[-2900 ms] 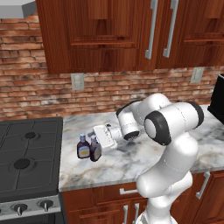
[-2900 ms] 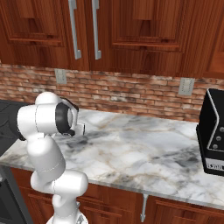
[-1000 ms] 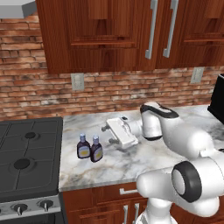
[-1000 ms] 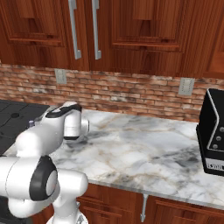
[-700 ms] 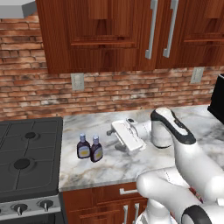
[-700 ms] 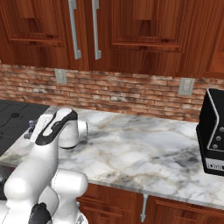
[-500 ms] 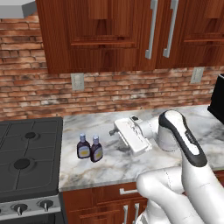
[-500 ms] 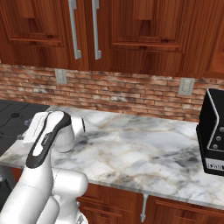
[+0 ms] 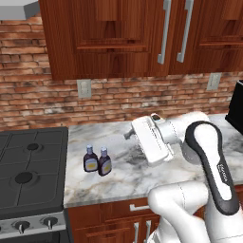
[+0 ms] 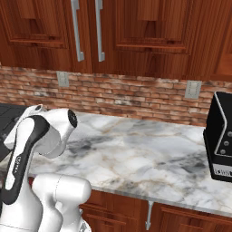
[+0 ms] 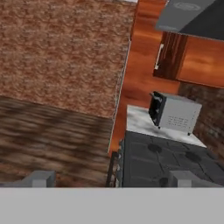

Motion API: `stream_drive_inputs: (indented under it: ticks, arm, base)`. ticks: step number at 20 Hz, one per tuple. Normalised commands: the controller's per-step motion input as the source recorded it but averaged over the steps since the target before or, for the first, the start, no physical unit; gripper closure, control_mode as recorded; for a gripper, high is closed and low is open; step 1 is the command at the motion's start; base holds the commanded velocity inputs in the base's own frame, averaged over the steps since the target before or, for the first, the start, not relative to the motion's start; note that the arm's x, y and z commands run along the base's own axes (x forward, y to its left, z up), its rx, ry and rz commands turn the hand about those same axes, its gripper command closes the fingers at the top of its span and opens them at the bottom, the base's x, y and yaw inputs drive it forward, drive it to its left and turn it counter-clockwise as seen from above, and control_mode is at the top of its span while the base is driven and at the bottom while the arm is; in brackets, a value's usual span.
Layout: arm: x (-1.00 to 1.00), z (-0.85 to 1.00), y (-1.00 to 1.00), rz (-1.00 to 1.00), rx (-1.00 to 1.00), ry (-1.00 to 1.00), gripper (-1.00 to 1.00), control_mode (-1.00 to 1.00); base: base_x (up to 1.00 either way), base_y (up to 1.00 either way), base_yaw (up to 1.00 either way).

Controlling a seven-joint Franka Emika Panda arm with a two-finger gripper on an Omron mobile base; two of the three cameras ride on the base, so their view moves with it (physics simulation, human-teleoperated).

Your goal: Take 2 condiments from the cabinet and move them on the counter near the stove.Make sure the condiments are lined up with each other, next to each other.

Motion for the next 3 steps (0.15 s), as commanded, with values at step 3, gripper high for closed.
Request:
stream_drive_inputs:
  ticks: [3]
  arm:
    - [-0.21, 0.25, 0.00, -0.20, -0.24, -0.08, -1.00, -1.00]
  base:
    - [0.00, 0.00, 0.00]
